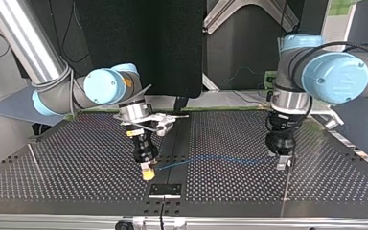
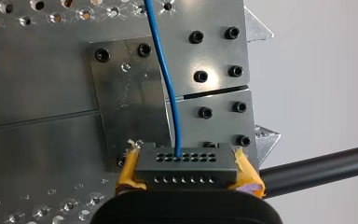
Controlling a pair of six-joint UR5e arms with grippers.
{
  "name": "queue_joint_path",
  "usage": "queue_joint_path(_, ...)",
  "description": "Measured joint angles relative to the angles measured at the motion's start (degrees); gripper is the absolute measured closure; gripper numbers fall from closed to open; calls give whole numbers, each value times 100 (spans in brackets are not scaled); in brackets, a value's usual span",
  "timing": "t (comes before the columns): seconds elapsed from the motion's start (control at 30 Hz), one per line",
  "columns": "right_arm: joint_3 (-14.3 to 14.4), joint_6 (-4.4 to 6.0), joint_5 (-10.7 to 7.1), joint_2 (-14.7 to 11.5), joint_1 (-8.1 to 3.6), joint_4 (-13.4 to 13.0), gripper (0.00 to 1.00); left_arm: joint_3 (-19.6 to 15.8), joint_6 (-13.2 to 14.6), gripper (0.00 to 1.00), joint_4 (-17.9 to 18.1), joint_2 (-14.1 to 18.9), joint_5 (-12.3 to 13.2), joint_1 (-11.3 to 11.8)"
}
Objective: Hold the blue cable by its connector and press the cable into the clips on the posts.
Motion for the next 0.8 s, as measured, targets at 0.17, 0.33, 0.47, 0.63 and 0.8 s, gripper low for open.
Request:
queue_joint_path(0.17, 3, 0, 0, 0, 4, 0, 100, 155, -88, 0, 126, -188, -105, -76)
queue_joint_path(0.33, 2, 0, 0, 0, 7, 0, 100, 243, -226, 0, 316, -251, -190, -121)
queue_joint_path(0.47, 1, 0, 0, 0, 6, 0, 100, 260, -252, 0, 394, -337, -217, -135)
queue_joint_path(0.63, 0, 0, 0, 0, 7, 6, 100, 263, -261, 0, 436, -389, -216, -146)
queue_joint_path(0.8, 0, 0, 0, 0, 7, 6, 100, 265, -272, 0, 454, -398, -233, -146)
